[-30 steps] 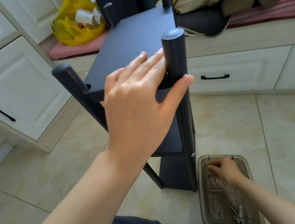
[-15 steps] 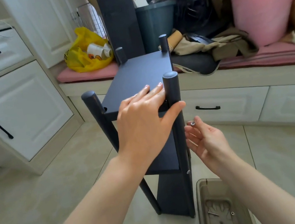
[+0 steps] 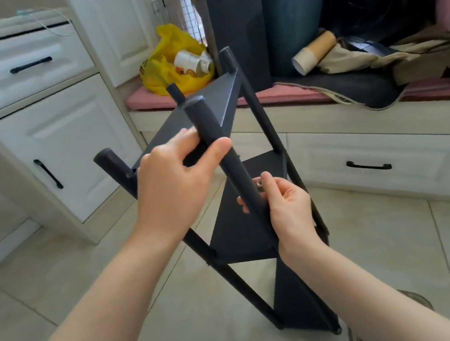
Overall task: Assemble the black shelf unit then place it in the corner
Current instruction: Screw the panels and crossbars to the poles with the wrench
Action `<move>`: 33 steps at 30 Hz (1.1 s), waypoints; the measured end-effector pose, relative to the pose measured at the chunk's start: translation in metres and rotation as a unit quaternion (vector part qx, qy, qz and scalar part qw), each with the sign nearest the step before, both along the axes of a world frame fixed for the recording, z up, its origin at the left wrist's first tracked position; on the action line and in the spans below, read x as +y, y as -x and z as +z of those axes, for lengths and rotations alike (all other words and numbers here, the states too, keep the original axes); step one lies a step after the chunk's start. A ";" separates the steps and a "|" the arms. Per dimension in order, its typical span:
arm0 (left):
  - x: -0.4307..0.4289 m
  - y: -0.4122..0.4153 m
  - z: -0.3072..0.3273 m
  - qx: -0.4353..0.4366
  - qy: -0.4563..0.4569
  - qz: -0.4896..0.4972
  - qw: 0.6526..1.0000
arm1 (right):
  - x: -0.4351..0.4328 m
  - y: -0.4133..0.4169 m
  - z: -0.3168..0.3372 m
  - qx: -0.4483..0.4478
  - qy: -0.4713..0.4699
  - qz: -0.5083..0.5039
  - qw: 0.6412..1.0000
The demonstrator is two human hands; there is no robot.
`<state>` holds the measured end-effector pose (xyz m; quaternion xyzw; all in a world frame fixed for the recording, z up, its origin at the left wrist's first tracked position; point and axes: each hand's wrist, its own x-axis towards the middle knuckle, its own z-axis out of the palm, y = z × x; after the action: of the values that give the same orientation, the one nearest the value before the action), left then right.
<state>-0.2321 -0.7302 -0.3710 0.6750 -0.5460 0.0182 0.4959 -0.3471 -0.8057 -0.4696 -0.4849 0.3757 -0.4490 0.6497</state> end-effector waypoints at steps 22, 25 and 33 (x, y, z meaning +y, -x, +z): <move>0.076 -0.121 -0.146 0.377 -0.024 0.134 0.916 | 0.000 -0.098 -0.080 0.202 0.152 0.129 0.959; 0.083 -0.116 -0.187 0.455 -0.036 0.139 0.879 | -0.001 -0.093 -0.107 0.246 0.158 0.157 0.943; 0.093 -0.092 -0.284 0.576 -0.057 0.141 0.803 | -0.008 -0.074 -0.164 0.353 0.149 0.211 0.899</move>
<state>-0.1399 -0.6373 -0.6551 0.6575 -0.0592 -0.3355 0.6720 -0.2731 -0.8141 -0.6336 -0.7704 0.3981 -0.1519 0.4742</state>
